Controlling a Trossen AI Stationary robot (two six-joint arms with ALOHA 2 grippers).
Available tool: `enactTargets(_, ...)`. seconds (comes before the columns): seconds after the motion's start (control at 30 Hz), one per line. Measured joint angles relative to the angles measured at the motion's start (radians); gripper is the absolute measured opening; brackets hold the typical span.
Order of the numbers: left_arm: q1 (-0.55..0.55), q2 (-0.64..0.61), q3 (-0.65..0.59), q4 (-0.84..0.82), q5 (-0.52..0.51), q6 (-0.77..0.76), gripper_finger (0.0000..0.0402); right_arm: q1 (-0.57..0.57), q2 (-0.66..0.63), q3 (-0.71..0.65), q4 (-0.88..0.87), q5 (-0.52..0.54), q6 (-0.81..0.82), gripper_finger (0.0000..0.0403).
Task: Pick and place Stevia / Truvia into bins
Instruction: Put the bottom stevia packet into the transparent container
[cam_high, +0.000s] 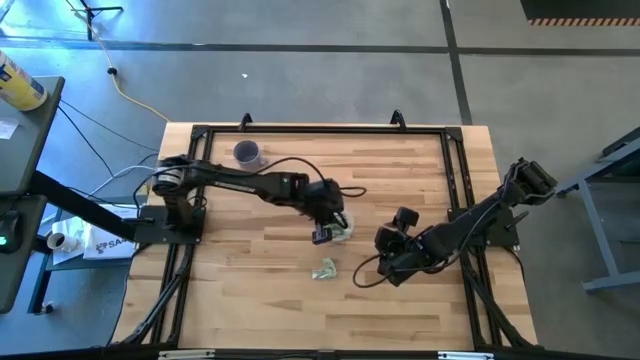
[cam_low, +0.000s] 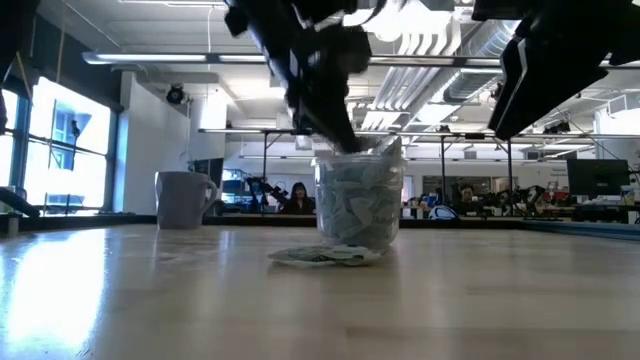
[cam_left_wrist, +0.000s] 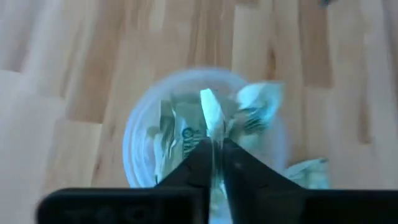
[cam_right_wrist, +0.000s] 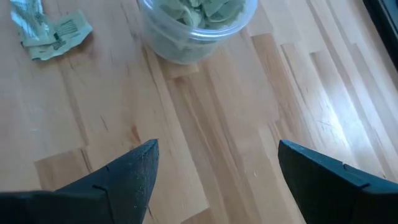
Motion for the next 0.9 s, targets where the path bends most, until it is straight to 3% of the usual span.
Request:
enactTargets(0.23,-0.074,-0.115,0.002,-0.158,-0.086,-0.149,0.0170,0.005,0.000,0.000,0.020,-0.002,-0.057,0.0319)
enactTargets(0.43,-0.228,-0.135,-0.008,-0.242,-0.038,-0.198,0.0237,0.005,0.000,0.000,0.068,-0.007,-0.176,0.0319)
enactTargets(0.7,-0.345,-0.019,-0.128,0.101,-0.125,-0.206,0.0250,0.005,0.000,0.000,0.129,-0.039,-0.263,0.0319)
enactTargets(0.9,-0.340,0.093,-0.132,0.153,-0.156,-0.245,0.0250,0.015,0.000,0.000,0.134,-0.081,-0.259,0.0319)
